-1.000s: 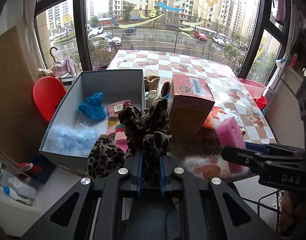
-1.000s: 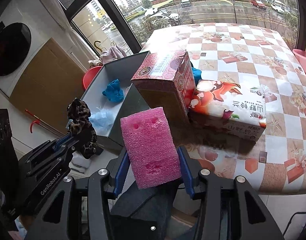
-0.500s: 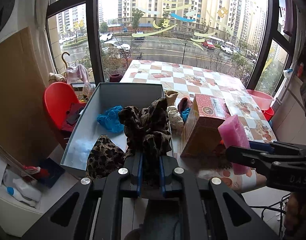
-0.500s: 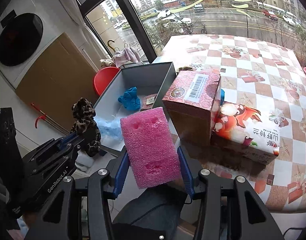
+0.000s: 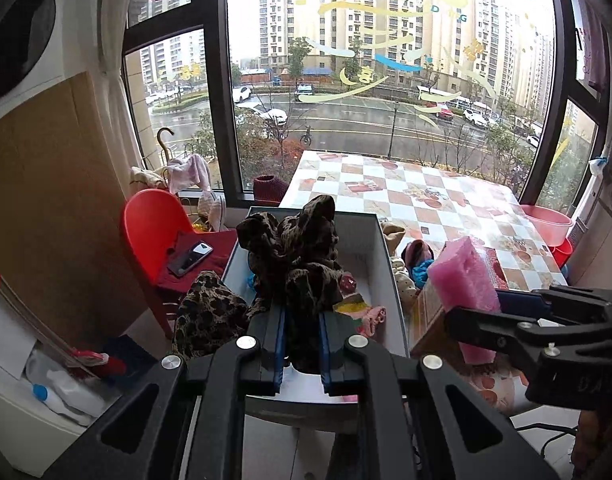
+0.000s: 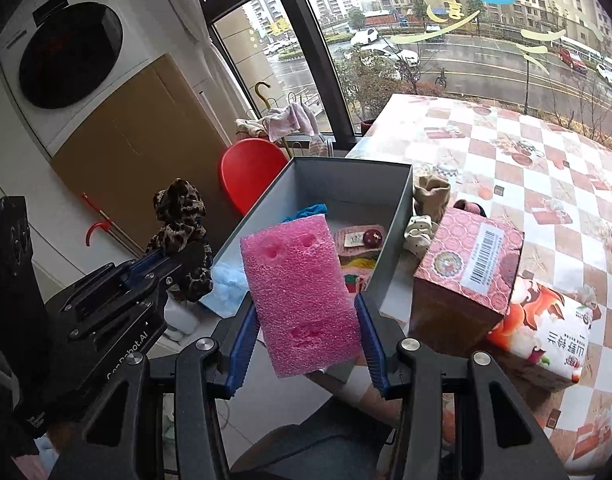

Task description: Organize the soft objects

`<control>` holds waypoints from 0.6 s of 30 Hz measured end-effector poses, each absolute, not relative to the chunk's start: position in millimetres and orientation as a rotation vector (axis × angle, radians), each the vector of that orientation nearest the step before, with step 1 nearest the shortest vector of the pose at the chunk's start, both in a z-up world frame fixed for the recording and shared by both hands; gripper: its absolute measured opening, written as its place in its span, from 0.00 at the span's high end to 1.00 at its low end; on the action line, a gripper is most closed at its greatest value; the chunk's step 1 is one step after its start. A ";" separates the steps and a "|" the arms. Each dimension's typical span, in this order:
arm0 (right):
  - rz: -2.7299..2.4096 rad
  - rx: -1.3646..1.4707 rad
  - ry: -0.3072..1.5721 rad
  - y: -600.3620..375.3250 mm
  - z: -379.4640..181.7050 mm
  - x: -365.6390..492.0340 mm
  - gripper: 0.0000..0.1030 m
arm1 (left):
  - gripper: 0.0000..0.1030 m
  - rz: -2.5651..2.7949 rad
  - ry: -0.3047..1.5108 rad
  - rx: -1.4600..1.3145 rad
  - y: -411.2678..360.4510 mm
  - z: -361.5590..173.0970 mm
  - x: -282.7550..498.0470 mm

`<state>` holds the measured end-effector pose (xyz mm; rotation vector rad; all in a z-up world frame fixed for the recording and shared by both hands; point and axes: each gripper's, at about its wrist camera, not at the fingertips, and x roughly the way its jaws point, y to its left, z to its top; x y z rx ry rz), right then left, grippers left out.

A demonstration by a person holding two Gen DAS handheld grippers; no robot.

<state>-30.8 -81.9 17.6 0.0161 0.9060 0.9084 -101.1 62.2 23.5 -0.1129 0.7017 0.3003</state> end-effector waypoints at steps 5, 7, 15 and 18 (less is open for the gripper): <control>0.931 -0.001 0.891 -62.9 24.9 -22.3 0.52 | 0.86 0.334 0.683 -0.108 77.2 29.8 -95.9; 0.939 -0.002 0.892 -57.3 25.9 -18.3 0.52 | 0.86 0.341 0.678 -0.108 82.0 31.5 -93.1; 0.946 -0.004 0.923 -39.5 18.7 -2.3 0.52 | 0.86 0.340 0.702 -0.111 91.5 24.9 -83.7; 0.937 -0.004 0.935 -37.5 14.0 4.5 0.52 | 0.86 0.338 0.720 -0.113 93.3 19.5 -78.2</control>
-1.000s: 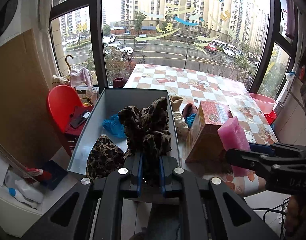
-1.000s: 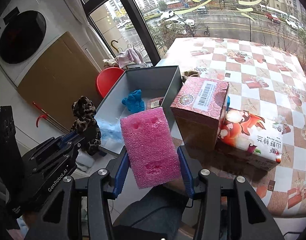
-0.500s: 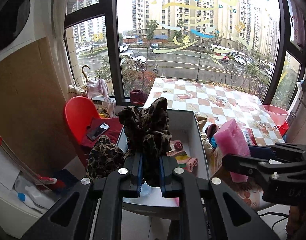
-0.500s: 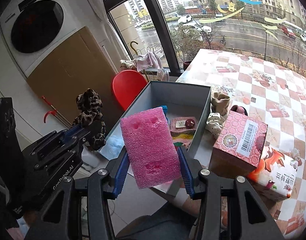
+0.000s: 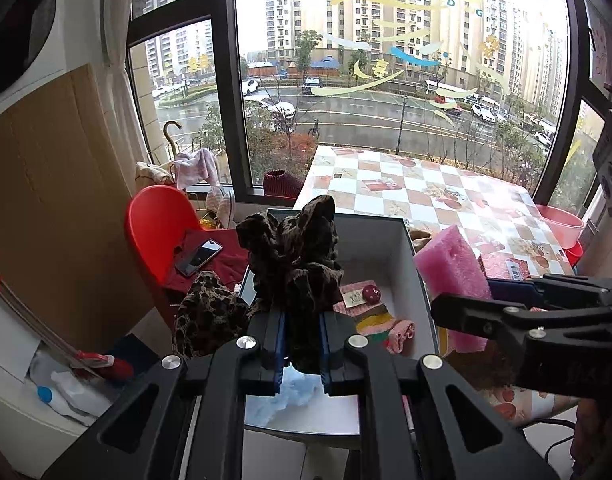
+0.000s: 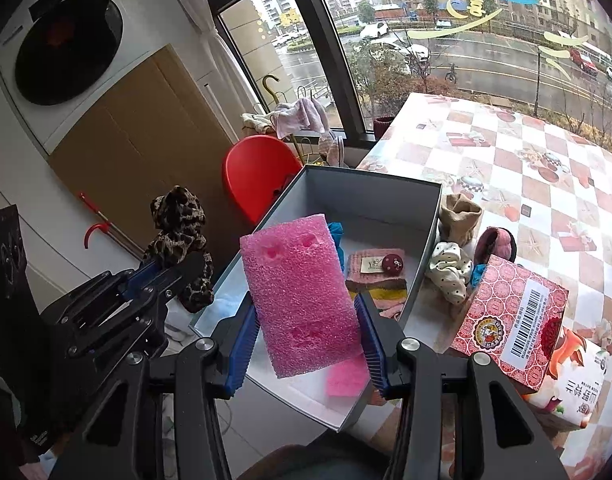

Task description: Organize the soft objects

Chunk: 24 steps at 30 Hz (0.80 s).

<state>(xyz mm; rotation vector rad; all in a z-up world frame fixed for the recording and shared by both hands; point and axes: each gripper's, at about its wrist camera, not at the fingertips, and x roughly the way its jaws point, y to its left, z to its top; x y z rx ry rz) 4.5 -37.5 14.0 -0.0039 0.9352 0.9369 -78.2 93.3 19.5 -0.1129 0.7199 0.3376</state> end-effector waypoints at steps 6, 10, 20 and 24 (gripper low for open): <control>0.915 0.021 0.978 -37.3 1.3 20.9 0.52 | 0.86 0.324 0.763 -0.129 101.7 9.3 -67.3; 0.906 0.024 1.002 -34.6 -6.8 30.0 0.52 | 0.86 0.322 0.797 -0.135 105.4 -0.8 -58.7; 0.910 0.008 1.066 -13.8 -31.6 45.8 0.52 | 0.85 0.313 0.898 -0.172 117.7 -30.4 -38.4; 0.911 -0.019 1.075 -6.5 -37.0 46.0 0.52 | 0.81 0.315 0.939 -0.186 121.4 -42.1 -33.3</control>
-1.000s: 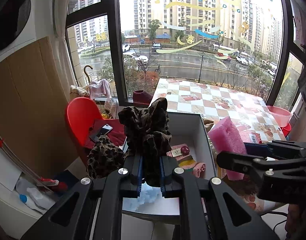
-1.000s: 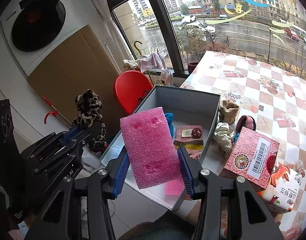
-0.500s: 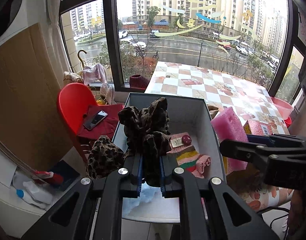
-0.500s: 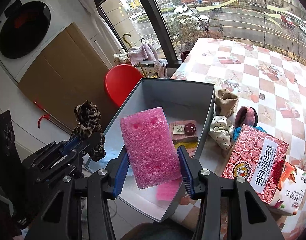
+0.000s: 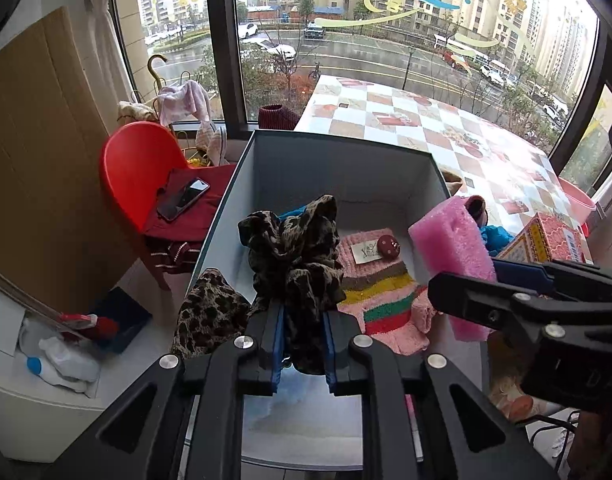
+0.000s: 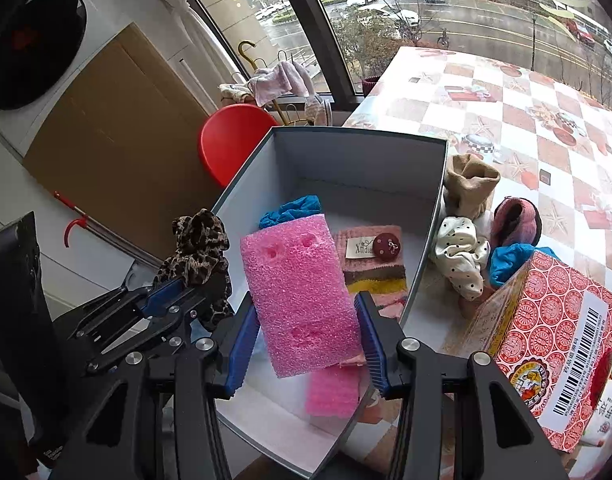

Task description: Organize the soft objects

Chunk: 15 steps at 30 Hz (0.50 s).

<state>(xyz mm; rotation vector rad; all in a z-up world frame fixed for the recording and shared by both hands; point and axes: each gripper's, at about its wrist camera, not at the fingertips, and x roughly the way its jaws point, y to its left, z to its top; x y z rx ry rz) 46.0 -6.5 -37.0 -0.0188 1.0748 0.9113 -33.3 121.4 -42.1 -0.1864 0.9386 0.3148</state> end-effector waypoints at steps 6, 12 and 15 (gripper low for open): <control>0.920 -0.049 1.073 0.1 -37.9 44.8 0.50 | 0.39 0.319 0.967 -0.201 123.5 -49.6 -32.5; 0.946 -0.043 1.034 0.4 -27.7 39.0 0.14 | 0.17 0.311 0.967 -0.230 125.7 -46.4 -34.0; 0.959 -0.017 1.015 -5.0 -20.2 38.5 0.13 | 0.00 0.315 0.965 -0.249 129.6 -44.5 -33.4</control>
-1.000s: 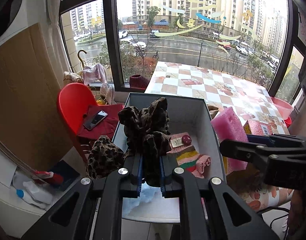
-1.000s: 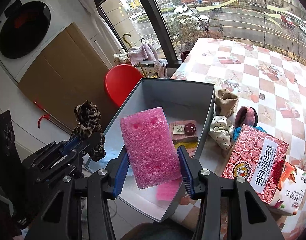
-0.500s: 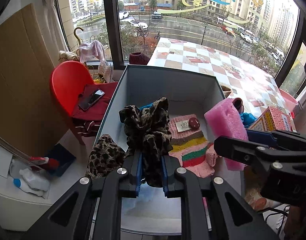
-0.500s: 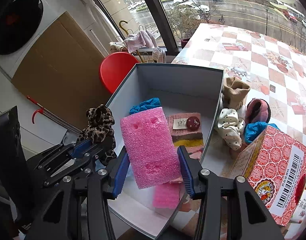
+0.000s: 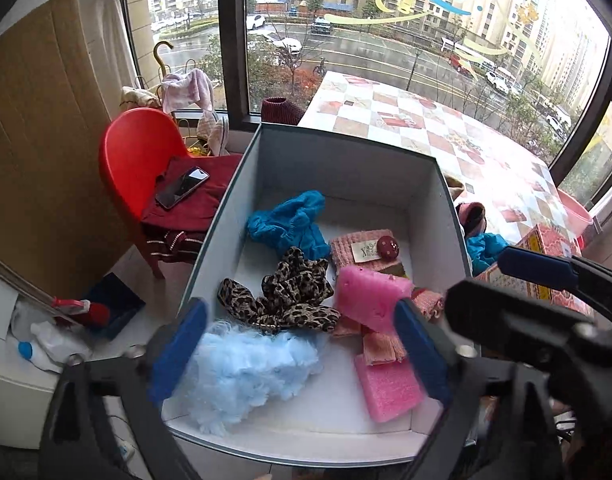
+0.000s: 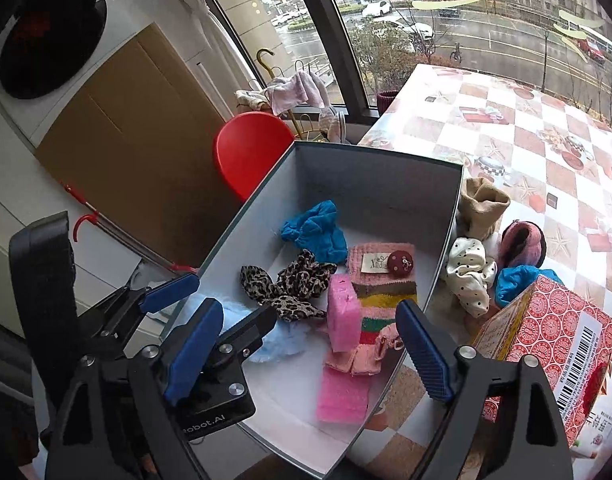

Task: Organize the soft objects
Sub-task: 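Open both grippers, dropping the pink foam block and leopard scrunchie into the box, then withdraw both tools from the box toward the items on the table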

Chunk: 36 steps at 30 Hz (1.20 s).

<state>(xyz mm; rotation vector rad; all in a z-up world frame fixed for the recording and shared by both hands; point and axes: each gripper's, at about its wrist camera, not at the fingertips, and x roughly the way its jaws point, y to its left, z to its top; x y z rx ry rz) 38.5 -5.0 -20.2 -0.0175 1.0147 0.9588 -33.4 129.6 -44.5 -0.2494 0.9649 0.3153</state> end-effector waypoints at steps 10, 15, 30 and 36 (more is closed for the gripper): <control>0.963 0.102 1.000 -44.2 15.2 52.7 0.13 | 0.00 0.266 0.911 -0.327 129.9 -23.4 -32.4; 0.954 0.143 0.994 -72.8 30.5 63.6 0.13 | 0.00 0.202 0.909 -0.350 119.3 -5.9 -24.7; 0.720 0.313 1.113 -173.7 20.7 173.6 0.13 | 0.00 0.046 0.913 -0.378 86.1 60.7 39.5; 0.689 0.300 1.289 -167.5 -26.9 226.2 0.13 | 0.00 0.066 0.961 -0.249 68.1 68.1 98.0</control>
